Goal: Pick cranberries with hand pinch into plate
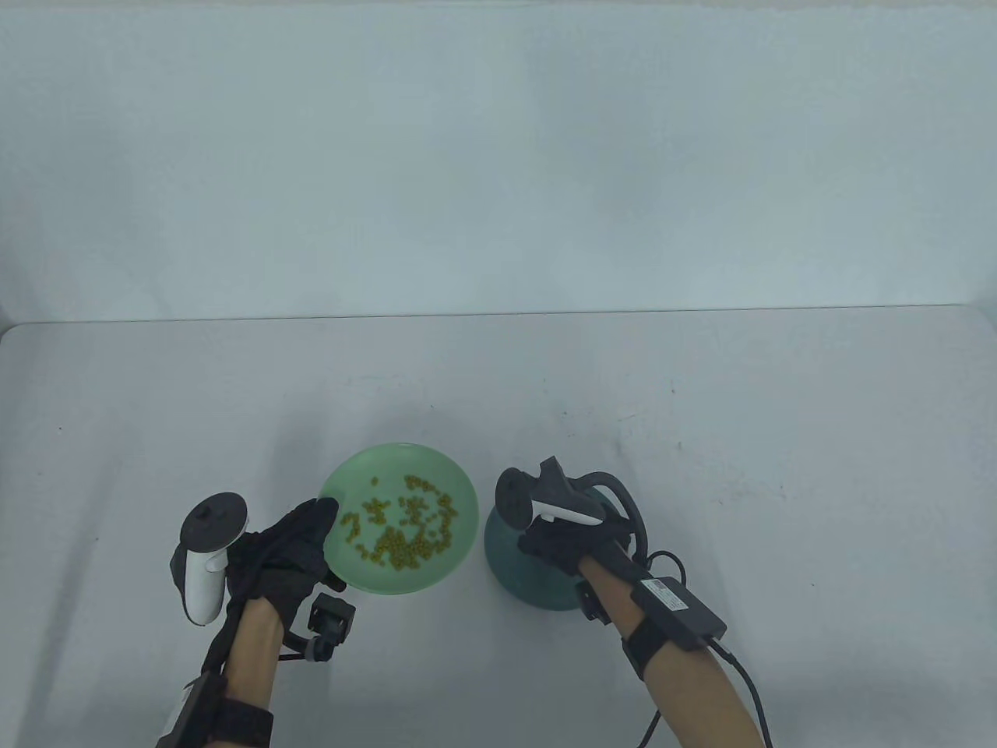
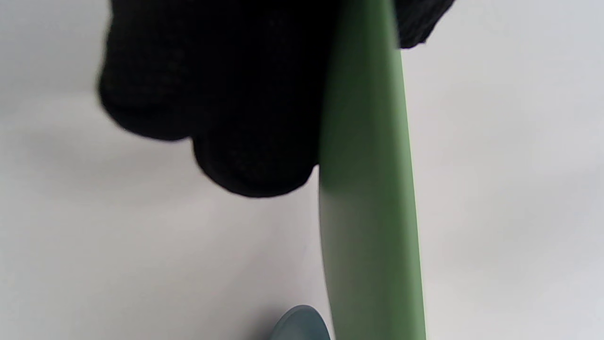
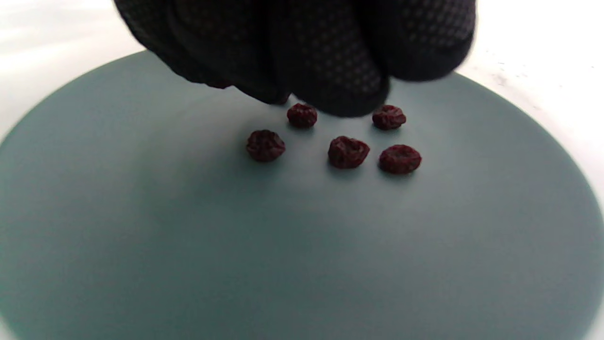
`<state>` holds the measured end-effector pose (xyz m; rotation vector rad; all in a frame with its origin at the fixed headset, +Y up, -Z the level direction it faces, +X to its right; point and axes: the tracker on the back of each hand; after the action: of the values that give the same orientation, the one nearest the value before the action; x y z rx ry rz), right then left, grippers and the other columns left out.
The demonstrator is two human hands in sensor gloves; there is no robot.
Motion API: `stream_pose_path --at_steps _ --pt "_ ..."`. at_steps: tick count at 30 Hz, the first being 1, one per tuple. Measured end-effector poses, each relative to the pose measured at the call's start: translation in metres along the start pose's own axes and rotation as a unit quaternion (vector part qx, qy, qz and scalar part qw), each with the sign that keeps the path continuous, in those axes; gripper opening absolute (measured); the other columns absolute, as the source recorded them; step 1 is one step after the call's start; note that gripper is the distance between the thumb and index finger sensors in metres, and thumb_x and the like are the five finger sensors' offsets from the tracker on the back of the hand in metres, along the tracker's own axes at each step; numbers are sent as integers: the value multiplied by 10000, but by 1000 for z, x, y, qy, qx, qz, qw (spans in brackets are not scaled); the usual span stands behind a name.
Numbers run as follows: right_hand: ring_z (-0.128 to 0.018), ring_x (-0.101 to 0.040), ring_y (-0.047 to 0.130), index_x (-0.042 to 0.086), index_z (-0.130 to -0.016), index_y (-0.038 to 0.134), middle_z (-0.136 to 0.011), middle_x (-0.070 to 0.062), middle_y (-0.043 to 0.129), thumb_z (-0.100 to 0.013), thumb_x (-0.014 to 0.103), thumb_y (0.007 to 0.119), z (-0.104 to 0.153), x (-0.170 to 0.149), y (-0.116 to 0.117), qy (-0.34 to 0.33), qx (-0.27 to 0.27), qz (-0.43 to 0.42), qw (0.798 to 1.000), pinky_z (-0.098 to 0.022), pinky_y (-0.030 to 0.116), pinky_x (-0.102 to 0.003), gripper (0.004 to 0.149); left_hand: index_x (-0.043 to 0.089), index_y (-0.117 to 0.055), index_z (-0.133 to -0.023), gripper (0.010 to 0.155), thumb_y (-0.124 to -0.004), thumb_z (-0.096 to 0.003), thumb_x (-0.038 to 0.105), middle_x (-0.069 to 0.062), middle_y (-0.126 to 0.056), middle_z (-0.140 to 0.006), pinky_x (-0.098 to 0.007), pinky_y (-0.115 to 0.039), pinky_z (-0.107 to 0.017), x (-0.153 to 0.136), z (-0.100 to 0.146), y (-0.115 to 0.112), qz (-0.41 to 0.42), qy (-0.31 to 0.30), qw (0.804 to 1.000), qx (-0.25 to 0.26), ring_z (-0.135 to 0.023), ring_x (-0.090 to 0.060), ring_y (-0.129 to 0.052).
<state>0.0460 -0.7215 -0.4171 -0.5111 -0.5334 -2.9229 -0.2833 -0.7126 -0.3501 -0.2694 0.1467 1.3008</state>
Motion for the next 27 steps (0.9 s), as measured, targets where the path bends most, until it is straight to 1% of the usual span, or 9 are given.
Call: stream_pose_path --at_steps 2,4,9,12,16,18,21,24,27 --pt "-335 -55 974 136 -858 860 -417 149 912 -528 481 768 1 0 0 2 0 1 1000 -320 874 -282 485 14 -740 -921 472 -609 -620 353 -139 -966 -668 -310 -934 -270 0 0 0 0 0 1000 0 -349 -247 -1081" --pt "-336 -51 972 153 -871 853 -419 154 909 -527 492 762 2 -2 -2 5 -13 -3 1000 -319 875 -278 492 13 -743 -920 473 -609 -619 353 -139 -965 -668 -310 -934 -271 0 0 0 0 0 1000 0 -350 -247 -1081" --pt "-340 -52 972 156 -897 833 -425 154 909 -526 502 755 6 -5 -10 6 -25 -10 1000 -322 874 -279 514 15 -741 -921 472 -609 -619 354 -138 -966 -668 -309 -934 -271 0 0 -1 -1 2 1000 0 -350 -247 -1081" --pt "-341 -55 974 157 -897 832 -427 152 911 -527 503 753 12 -8 -20 6 -39 -11 999 -323 873 -281 512 15 -741 -921 472 -609 -619 353 -139 -966 -668 -309 -934 -270 0 0 -1 0 1 1000 -1 -349 -248 -1081" --pt "-375 -70 978 165 -917 815 -464 140 917 -531 525 732 29 -13 -42 3 -74 0 997 -345 871 -292 534 15 -741 -921 473 -609 -619 354 -138 -966 -668 -309 -934 -271 0 0 -1 2 0 1000 0 -350 -246 -1081" --pt "-428 -95 984 166 -948 792 -521 118 925 -537 549 703 40 -15 -52 -2 -92 1 996 -380 867 -311 568 14 -741 -921 473 -610 -619 354 -138 -966 -668 -309 -934 -271 0 0 -1 1 0 1000 -1 -350 -246 -1081" --pt "-536 -145 983 176 -1031 714 -641 74 924 -549 573 657 62 -19 -66 -19 -117 -1 993 -429 857 -335 626 14 -739 -923 474 -610 -619 354 -139 -965 -669 -307 -936 -270 0 -1 -1 1 0 1000 -2 -349 -246 -1082" --pt "-717 -217 960 187 -1091 638 -838 14 888 -551 610 611 86 -23 -75 -31 -158 7 987 -512 840 -400 687 13 -738 -922 474 -611 -618 353 -139 -965 -670 -302 -940 -269 0 -1 -1 2 0 1000 -2 -348 -242 -1084" --pt "-878 -306 888 176 -1141 557 -1017 -55 804 -547 642 567 106 -27 -76 -42 -182 8 982 -593 799 -481 755 13 -739 -923 475 -612 -617 353 -139 -965 -672 -303 -939 -270 0 -1 -1 6 -2 1000 -1 -350 -243 -1084"
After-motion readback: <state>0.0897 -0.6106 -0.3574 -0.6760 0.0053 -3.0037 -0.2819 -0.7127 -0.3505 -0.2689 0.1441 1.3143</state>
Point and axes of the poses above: the tracker on the back of each hand, its own x axis roughly to the thumb side, its own z axis roughly from the fingertips to the wrist, y = z × x
